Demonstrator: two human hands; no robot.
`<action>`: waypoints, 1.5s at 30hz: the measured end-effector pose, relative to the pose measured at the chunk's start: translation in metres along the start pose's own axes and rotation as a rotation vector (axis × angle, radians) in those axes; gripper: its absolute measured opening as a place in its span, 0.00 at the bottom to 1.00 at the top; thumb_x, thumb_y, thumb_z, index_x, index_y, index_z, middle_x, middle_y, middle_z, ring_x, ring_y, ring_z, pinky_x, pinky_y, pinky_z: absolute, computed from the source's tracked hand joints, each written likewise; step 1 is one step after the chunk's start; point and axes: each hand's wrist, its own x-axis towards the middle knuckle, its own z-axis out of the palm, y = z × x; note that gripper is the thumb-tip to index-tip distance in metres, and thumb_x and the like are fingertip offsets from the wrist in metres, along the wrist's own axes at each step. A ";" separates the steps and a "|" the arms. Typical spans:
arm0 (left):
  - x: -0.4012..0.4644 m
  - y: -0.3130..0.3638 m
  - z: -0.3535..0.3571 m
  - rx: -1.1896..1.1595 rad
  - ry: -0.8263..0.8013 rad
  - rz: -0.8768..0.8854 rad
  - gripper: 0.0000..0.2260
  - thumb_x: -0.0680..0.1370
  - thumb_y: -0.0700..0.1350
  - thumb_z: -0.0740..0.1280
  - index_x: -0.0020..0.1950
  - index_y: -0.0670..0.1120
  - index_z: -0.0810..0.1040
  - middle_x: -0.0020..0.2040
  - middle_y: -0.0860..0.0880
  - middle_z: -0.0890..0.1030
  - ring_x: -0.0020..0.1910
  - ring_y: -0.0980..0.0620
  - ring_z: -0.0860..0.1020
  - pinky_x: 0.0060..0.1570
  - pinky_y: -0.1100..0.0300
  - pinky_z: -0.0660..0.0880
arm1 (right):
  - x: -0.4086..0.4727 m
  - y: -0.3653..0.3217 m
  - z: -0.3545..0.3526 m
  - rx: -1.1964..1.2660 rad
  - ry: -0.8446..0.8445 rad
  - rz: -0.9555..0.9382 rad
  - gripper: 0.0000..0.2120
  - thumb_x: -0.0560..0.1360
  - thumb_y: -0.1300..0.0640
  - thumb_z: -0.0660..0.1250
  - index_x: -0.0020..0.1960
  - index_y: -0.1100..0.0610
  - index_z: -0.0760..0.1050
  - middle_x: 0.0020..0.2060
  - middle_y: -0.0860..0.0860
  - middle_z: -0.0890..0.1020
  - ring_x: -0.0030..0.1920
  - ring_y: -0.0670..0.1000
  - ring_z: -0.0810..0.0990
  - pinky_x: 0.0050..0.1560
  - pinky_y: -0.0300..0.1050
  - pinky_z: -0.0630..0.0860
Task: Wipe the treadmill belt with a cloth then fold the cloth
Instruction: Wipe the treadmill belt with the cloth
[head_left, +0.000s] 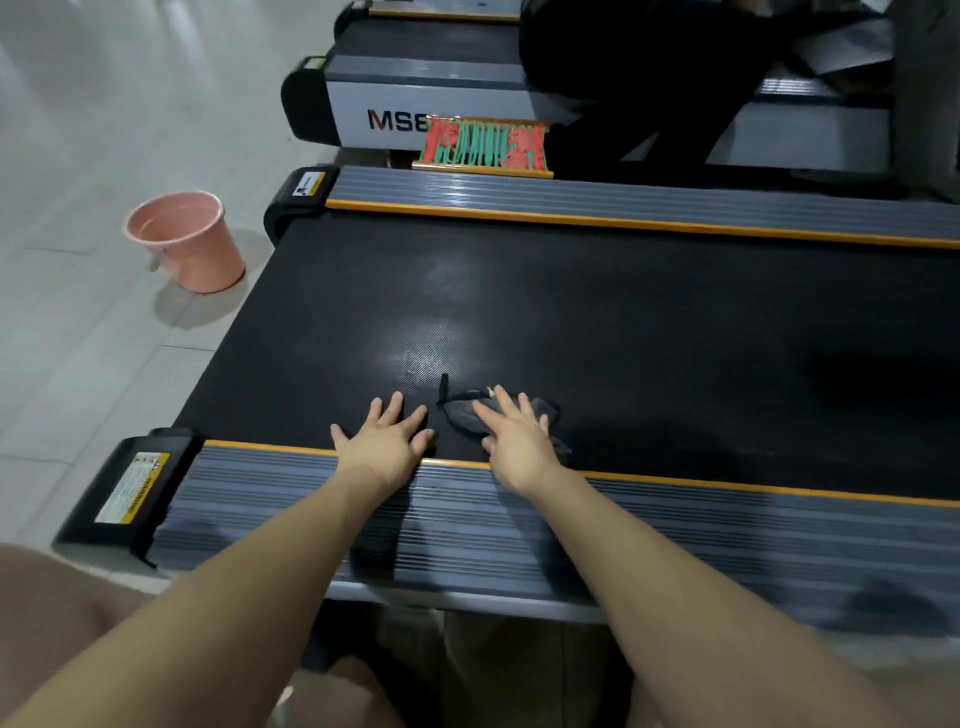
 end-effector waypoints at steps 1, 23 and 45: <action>-0.001 0.001 0.000 0.007 0.013 -0.007 0.23 0.85 0.62 0.47 0.81 0.65 0.54 0.84 0.55 0.46 0.82 0.49 0.42 0.70 0.24 0.43 | 0.000 0.000 0.001 -0.002 0.001 -0.005 0.27 0.82 0.60 0.58 0.79 0.44 0.58 0.81 0.48 0.46 0.80 0.60 0.43 0.76 0.67 0.42; 0.071 -0.061 -0.033 -0.002 0.236 0.054 0.19 0.83 0.58 0.56 0.74 0.62 0.67 0.81 0.50 0.57 0.80 0.45 0.51 0.73 0.30 0.53 | 0.082 -0.037 0.001 0.090 0.178 0.013 0.22 0.81 0.56 0.64 0.73 0.45 0.70 0.79 0.46 0.58 0.80 0.57 0.51 0.77 0.63 0.45; 0.207 -0.110 -0.115 0.035 0.136 0.150 0.24 0.83 0.62 0.53 0.79 0.65 0.57 0.83 0.49 0.49 0.82 0.44 0.45 0.74 0.29 0.52 | 0.229 -0.073 -0.005 0.176 0.461 0.079 0.18 0.80 0.58 0.66 0.68 0.47 0.75 0.75 0.53 0.67 0.78 0.59 0.57 0.76 0.66 0.50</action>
